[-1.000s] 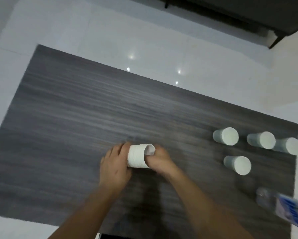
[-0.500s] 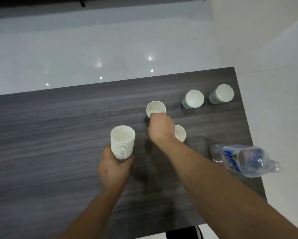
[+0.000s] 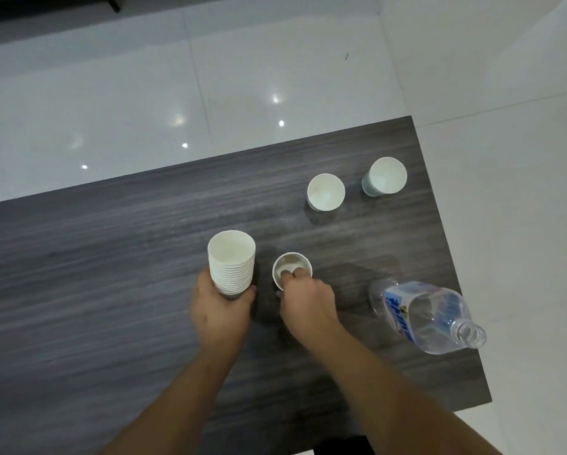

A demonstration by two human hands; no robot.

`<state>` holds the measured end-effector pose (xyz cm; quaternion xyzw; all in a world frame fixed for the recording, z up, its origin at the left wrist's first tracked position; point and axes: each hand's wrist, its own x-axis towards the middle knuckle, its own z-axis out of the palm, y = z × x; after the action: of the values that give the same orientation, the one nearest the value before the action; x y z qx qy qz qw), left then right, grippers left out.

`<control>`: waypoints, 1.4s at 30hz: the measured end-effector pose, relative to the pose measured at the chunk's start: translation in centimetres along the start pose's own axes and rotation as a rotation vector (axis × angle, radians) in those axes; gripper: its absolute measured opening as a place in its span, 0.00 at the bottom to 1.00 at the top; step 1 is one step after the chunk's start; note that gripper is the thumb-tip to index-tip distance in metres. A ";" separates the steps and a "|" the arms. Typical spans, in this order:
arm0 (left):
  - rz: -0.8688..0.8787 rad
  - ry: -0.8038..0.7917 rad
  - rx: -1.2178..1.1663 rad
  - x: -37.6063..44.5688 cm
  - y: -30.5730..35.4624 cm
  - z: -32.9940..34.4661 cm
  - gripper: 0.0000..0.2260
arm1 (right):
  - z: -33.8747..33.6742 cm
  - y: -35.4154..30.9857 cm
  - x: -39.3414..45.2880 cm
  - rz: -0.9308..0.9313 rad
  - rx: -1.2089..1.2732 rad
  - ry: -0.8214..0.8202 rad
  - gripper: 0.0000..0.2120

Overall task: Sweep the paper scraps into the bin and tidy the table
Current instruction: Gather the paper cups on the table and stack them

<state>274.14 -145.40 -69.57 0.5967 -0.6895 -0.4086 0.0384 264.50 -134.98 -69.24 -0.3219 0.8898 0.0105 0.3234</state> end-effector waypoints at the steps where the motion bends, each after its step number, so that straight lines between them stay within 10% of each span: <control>1: 0.000 0.004 0.005 0.2 0.1 0.1 0.27 | -0.4 0.0 0.3 0.014 0.017 0.025 0.13; 6: 0.010 0.028 0.015 1.0 0.6 -0.2 0.28 | -3.9 0.6 0.9 0.179 0.256 0.770 0.13; 13: 0.055 -0.006 0.014 1.7 1.8 0.4 0.29 | -6.9 2.6 7.5 0.271 0.224 0.256 0.11; 19: 0.058 -0.087 -0.012 1.7 2.7 1.8 0.27 | -9.5 5.6 6.7 0.528 0.320 0.851 0.20; 27: 0.152 -0.146 0.034 0.9 2.5 1.6 0.31 | -8.2 9.0 9.6 0.678 0.416 0.322 0.16; 35: 0.182 -0.161 0.315 -0.6 0.7 -1.4 0.23 | -6.9 1.6 -0.4 0.128 1.105 0.644 0.11; 42: 0.365 -0.252 0.334 -3.5 2.0 -2.4 0.22 | -6.6 -0.4 -6.8 -0.080 0.593 0.050 0.20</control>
<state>274.82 -143.70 -65.24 0.4051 -0.8429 -0.3465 -0.0734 264.91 -132.94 -59.98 -0.2484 0.8484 -0.2703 0.3815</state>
